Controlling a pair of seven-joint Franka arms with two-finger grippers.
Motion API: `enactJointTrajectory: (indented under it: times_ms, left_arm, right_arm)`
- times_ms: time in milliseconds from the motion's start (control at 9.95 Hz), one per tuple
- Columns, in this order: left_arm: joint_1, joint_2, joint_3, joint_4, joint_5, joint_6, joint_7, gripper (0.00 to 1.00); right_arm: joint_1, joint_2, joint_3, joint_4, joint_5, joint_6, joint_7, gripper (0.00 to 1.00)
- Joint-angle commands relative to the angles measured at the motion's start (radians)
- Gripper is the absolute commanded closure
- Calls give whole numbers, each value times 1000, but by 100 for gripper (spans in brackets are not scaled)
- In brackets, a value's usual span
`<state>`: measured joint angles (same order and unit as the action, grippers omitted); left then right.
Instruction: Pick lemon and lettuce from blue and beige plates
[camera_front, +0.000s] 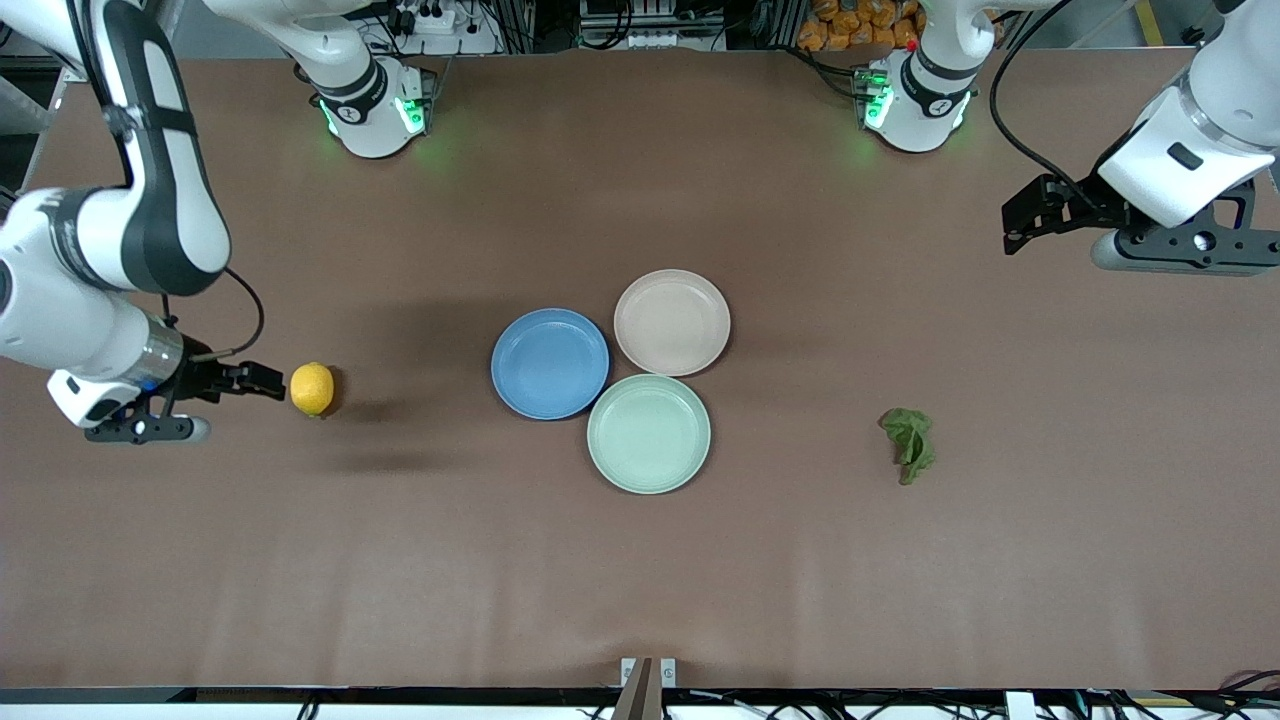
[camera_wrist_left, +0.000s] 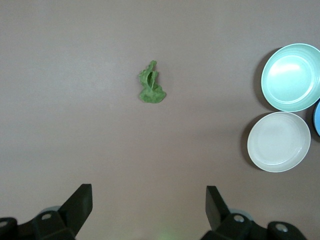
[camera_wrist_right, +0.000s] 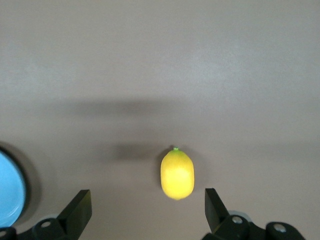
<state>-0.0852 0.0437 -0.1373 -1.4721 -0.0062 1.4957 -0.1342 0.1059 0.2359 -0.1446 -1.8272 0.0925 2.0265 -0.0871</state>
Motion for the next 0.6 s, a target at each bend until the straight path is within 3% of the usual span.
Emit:
enactJointTrajectory:
  times_ms: [0,101,503]
  left_arm:
    - [8,-2,-5,-2,2,9,35,0]
    - [7,-4,-10,-2,2,9,33,0]
    - [10,-11,-12,-5,-11,11,31,0]
  right_arm:
    - [-57,-93,60,-30,-68,-49,18,0]
    - [-80,-115,89,-23,-89,-77,17,0]
    - [-72,-199,91,51,-114,-262,18,0]
